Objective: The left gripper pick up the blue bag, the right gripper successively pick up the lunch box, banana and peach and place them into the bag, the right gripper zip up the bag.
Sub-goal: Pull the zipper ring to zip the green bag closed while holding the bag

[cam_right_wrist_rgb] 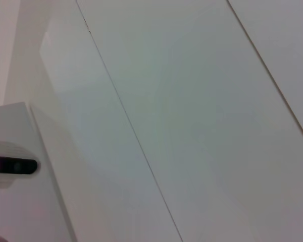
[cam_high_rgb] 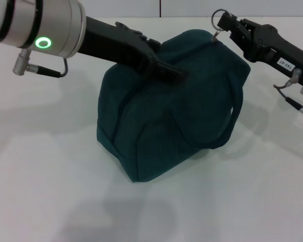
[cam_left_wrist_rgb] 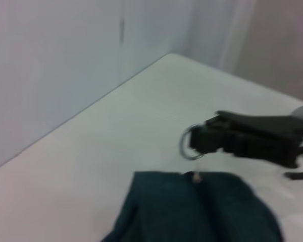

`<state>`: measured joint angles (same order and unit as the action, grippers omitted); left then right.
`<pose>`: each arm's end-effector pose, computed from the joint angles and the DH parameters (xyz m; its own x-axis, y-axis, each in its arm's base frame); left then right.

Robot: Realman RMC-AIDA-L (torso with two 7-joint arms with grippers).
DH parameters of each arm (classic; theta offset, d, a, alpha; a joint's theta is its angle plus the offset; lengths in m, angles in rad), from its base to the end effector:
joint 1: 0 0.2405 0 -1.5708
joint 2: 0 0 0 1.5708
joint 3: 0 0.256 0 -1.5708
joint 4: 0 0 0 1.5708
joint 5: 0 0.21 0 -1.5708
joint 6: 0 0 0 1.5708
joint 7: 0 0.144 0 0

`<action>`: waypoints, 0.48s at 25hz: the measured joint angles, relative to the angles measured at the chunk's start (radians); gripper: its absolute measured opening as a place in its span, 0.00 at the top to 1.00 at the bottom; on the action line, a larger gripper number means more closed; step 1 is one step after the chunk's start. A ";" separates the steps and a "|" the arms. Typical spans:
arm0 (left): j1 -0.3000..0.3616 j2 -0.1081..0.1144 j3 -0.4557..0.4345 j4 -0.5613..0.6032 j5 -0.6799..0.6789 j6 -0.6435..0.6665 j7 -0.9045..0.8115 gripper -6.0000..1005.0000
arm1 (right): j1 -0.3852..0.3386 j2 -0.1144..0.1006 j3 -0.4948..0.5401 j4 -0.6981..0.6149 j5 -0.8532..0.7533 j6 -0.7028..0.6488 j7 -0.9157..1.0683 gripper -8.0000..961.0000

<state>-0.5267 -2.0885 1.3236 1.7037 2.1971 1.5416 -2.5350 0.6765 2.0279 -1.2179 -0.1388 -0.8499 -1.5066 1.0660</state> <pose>-0.0855 0.3334 0.0357 0.8928 0.4122 0.1818 0.4485 -0.8516 -0.2713 0.2054 0.3623 -0.0149 0.3844 -0.1733 -0.9067 -0.5606 -0.8242 -0.0801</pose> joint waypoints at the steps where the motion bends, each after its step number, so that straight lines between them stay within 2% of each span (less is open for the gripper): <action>1: 0.001 0.000 0.009 0.000 0.019 -0.010 -0.002 0.12 | 0.000 0.000 0.000 0.000 0.000 0.000 0.000 0.98; 4: 0.003 -0.001 0.027 0.000 0.045 -0.022 -0.001 0.12 | 0.000 0.000 0.000 0.001 0.000 0.001 0.000 0.98; 10: 0.015 -0.001 0.041 0.001 0.037 -0.031 0.036 0.27 | 0.000 0.000 0.000 0.004 0.000 0.004 0.000 0.98; 12: 0.016 -0.001 0.043 0.001 0.034 -0.031 0.041 0.36 | 0.000 0.000 0.000 0.005 0.000 0.004 0.000 0.98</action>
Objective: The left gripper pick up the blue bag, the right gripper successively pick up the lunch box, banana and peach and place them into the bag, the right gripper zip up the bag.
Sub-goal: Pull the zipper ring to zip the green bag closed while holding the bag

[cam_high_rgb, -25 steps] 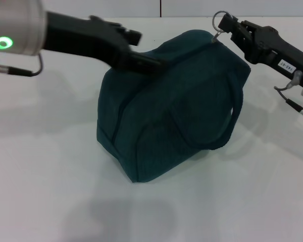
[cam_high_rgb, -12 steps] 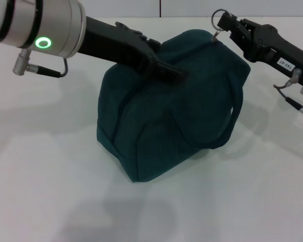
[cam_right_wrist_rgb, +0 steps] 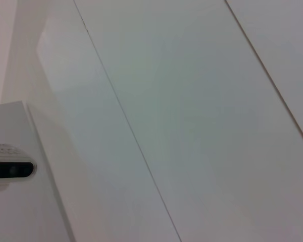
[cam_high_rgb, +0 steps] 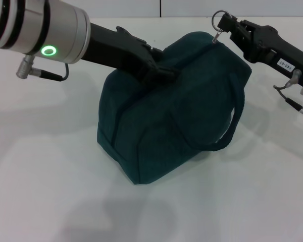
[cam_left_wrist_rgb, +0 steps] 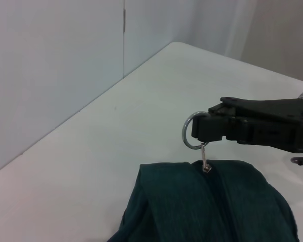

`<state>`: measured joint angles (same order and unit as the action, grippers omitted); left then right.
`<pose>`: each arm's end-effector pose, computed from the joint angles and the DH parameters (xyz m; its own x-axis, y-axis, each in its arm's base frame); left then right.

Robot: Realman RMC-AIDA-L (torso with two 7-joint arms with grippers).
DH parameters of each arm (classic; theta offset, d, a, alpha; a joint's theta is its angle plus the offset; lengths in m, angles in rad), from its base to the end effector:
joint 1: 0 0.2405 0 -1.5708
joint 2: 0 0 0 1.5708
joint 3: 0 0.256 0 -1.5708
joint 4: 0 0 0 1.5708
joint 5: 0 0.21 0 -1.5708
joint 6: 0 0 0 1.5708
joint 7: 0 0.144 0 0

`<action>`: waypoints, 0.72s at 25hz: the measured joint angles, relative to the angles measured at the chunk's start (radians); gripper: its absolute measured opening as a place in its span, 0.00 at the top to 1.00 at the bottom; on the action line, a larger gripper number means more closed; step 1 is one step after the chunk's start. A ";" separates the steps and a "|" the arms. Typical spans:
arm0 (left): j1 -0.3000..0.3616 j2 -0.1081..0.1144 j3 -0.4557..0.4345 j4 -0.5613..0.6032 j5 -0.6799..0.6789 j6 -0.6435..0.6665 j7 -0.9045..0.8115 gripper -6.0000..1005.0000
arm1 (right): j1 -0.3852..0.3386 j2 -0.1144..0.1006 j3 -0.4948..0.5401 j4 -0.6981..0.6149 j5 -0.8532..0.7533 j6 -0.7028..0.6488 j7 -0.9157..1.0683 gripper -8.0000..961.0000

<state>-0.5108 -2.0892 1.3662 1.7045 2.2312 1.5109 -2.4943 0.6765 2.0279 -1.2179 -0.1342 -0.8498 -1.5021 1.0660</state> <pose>-0.0895 0.3330 0.0286 0.9158 0.3743 0.1457 0.4014 -0.8649 -0.3013 0.2067 0.3623 -0.0157 0.3852 -0.1782 -0.9055 -0.5667 -0.8200 -0.0797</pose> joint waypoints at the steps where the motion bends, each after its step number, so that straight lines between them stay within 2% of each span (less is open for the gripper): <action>1: 0.000 0.000 0.001 0.000 -0.002 0.000 0.004 0.41 | 0.000 0.000 0.000 0.000 0.000 0.001 0.000 0.98; 3: 0.001 0.000 0.009 0.000 -0.006 0.000 0.015 0.50 | 0.000 0.000 0.000 0.000 0.000 0.001 0.000 0.98; 11: 0.001 0.000 0.046 0.000 -0.006 0.000 0.036 0.71 | 0.000 0.000 0.000 -0.002 0.000 0.011 0.003 0.96; 18: 0.005 0.001 0.068 0.001 0.003 -0.003 0.092 0.75 | -0.001 0.000 0.000 -0.005 0.000 0.012 0.006 0.95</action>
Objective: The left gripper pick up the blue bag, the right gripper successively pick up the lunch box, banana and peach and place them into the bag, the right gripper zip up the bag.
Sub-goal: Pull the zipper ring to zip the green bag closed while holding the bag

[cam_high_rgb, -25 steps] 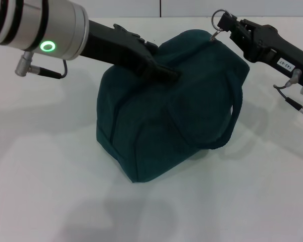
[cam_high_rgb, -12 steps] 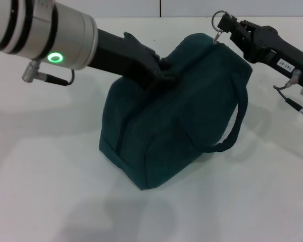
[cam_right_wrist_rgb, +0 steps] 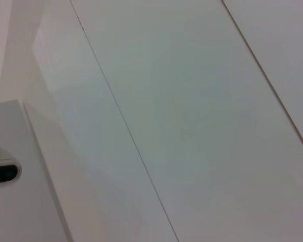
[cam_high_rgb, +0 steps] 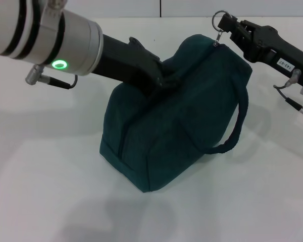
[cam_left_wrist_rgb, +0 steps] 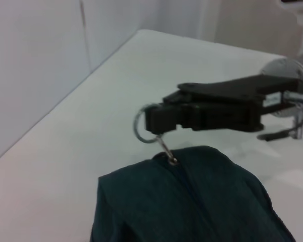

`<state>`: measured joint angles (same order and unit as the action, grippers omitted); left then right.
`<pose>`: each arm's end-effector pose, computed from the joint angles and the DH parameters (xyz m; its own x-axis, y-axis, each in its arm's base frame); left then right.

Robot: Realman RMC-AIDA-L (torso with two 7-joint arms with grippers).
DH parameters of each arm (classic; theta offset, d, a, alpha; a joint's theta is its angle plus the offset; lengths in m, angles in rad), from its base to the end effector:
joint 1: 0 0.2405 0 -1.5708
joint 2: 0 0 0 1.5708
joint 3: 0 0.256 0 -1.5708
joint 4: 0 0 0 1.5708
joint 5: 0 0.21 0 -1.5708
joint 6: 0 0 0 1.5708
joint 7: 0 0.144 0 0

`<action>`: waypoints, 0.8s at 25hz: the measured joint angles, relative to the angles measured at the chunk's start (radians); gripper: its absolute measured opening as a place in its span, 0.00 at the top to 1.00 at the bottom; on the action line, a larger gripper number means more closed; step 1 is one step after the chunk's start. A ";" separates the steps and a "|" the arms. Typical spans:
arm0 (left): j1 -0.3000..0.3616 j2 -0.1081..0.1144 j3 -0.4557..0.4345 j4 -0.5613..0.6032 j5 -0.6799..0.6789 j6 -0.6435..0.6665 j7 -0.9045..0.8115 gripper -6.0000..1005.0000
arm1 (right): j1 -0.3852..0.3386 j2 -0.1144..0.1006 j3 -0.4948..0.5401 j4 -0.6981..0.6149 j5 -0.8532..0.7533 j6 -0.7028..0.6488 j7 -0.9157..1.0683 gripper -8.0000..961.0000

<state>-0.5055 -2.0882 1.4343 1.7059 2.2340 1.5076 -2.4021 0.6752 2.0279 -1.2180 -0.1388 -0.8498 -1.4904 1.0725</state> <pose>-0.0865 0.3248 0.0147 0.9601 0.2694 0.0754 0.2796 -0.9182 -0.2805 0.2075 0.3635 -0.0157 0.3861 -0.1834 -0.9040 -0.5745 -0.8146 -0.0801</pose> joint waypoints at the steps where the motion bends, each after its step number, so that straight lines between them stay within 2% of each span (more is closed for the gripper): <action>1: 0.004 0.000 0.006 0.000 0.000 0.000 0.017 0.76 | 0.000 0.000 0.000 0.000 0.000 0.000 0.000 0.95; 5: 0.010 -0.001 0.015 0.000 0.000 -0.001 0.034 0.80 | 0.000 0.000 0.000 0.001 0.000 -0.001 0.001 0.95; 10: 0.010 -0.001 0.015 0.002 -0.006 -0.008 0.035 0.94 | -0.004 0.000 0.000 0.000 0.000 -0.001 0.001 0.94; 20: 0.012 -0.001 0.018 0.002 -0.035 -0.009 0.035 0.96 | -0.007 0.000 0.007 0.005 0.002 0.004 0.001 0.92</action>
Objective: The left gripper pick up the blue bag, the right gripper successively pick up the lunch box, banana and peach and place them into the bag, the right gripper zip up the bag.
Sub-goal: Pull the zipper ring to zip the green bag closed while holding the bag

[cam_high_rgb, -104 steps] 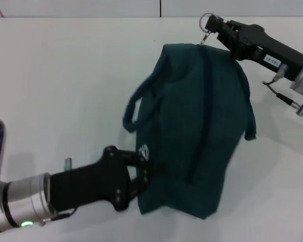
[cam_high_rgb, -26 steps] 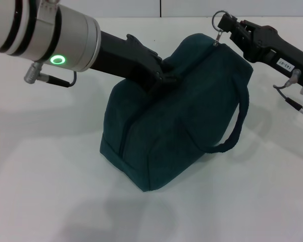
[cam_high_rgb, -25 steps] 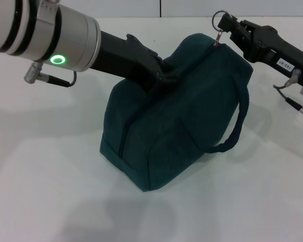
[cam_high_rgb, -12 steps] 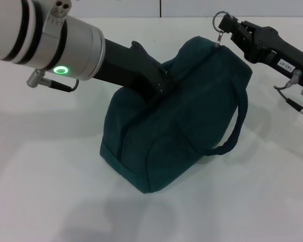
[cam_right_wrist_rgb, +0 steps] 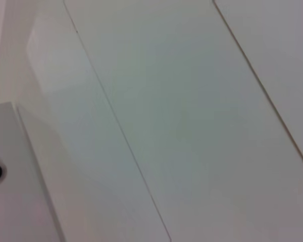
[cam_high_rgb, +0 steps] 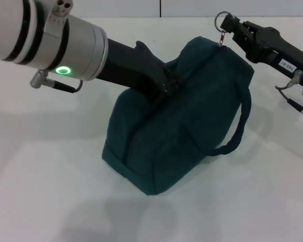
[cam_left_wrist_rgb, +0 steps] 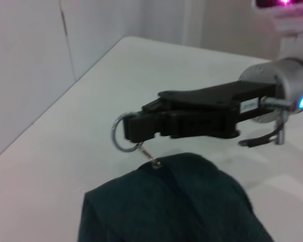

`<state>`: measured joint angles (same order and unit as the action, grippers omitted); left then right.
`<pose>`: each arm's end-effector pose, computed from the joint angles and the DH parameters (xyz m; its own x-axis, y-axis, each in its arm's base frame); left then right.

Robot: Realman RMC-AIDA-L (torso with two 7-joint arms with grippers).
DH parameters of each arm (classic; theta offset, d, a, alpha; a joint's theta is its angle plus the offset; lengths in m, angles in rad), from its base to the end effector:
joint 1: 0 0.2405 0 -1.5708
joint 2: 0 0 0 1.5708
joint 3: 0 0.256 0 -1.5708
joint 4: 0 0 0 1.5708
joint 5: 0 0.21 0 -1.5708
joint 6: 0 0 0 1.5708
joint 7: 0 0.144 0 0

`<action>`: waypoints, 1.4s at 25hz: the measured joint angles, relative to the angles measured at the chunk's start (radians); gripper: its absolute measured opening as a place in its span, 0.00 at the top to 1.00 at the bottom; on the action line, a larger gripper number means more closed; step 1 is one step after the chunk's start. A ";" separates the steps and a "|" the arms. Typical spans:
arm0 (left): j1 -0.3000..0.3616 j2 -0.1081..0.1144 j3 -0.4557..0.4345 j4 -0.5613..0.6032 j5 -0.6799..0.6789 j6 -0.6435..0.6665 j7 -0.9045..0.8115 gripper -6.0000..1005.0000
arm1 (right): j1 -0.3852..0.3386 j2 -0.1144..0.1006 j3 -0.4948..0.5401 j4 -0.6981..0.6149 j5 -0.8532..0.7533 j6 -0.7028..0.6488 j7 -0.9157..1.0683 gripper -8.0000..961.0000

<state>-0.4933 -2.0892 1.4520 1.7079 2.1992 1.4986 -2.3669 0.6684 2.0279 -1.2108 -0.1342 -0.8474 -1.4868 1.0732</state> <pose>-0.0837 0.3198 0.0106 0.9686 0.2331 0.0865 0.2477 -0.9348 -0.2544 0.2113 0.3628 -0.0152 0.3791 -0.1869 -0.9063 -0.5895 -0.8037 -0.0808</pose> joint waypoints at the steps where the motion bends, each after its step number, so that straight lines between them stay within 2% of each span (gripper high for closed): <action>1: 0.001 0.000 -0.001 0.000 -0.009 0.000 0.000 0.96 | -0.001 0.000 0.000 0.001 0.003 0.006 0.000 0.92; 10: 0.005 0.000 -0.019 0.005 -0.042 0.000 0.015 0.96 | -0.063 0.000 0.000 0.005 0.058 0.129 0.007 0.91; 19: 0.008 0.000 -0.047 -0.002 -0.099 -0.013 0.060 0.96 | -0.072 0.000 -0.007 0.023 0.056 0.258 0.036 0.90; 31: 0.016 0.000 -0.057 -0.012 -0.101 -0.026 0.069 0.96 | -0.087 0.000 -0.005 0.017 0.059 0.210 0.055 0.88; 35: 0.019 0.000 -0.065 -0.013 -0.102 -0.028 0.072 0.96 | -0.114 0.000 0.003 0.011 0.066 0.165 0.043 0.73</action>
<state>-0.4739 -2.0892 1.3869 1.6948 2.0970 1.4711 -2.2949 0.5546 2.0278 -1.2080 -0.1232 -0.7818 -1.3221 1.1167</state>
